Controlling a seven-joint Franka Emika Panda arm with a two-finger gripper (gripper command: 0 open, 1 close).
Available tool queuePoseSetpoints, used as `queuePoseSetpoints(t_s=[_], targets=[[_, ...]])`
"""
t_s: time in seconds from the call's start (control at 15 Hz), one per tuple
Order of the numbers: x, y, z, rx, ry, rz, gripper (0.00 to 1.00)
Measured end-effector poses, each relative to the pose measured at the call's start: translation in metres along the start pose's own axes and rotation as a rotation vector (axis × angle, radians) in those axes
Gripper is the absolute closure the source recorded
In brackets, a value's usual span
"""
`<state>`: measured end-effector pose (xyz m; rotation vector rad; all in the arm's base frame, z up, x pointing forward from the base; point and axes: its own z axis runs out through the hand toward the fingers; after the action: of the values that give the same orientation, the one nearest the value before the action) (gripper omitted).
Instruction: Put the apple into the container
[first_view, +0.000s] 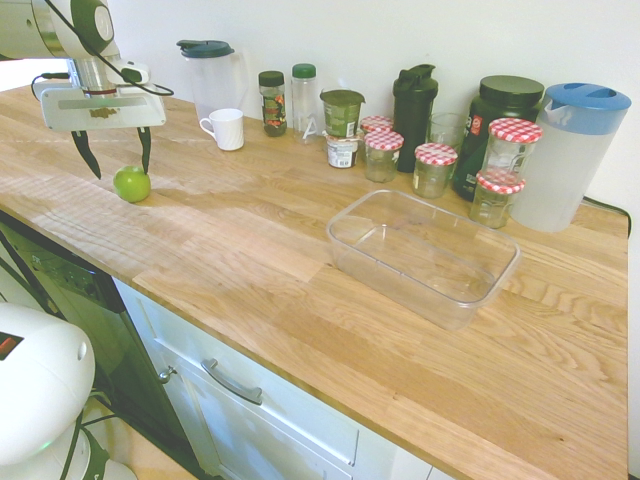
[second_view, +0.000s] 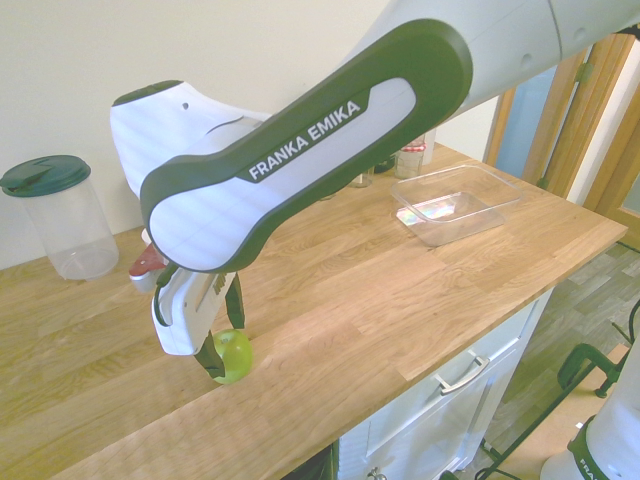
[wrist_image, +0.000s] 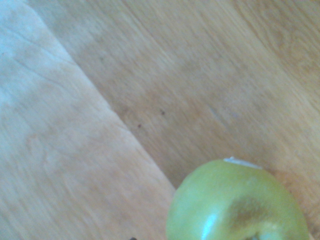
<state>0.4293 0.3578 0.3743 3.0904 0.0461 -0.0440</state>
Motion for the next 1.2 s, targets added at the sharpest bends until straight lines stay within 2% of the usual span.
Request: queuePoseSetpoints(t_s=[0.07, 0.13, 0.4, 1.0, 1.2], targets=[[0.002, -0.003, 0.005, -0.011, 0.011, -0.003, 0.0], [0.003, -0.005, 0.01, -0.027, 0.027, -0.003, 1.0], [0.009, -0.012, 0.025, -0.041, 0.023, 0.022, 1.0], [0.021, 0.003, 0.028, -0.055, 0.0, 0.117, 1.0], [0.048, 0.022, -0.002, -0.058, 0.021, 0.211, 1.0]])
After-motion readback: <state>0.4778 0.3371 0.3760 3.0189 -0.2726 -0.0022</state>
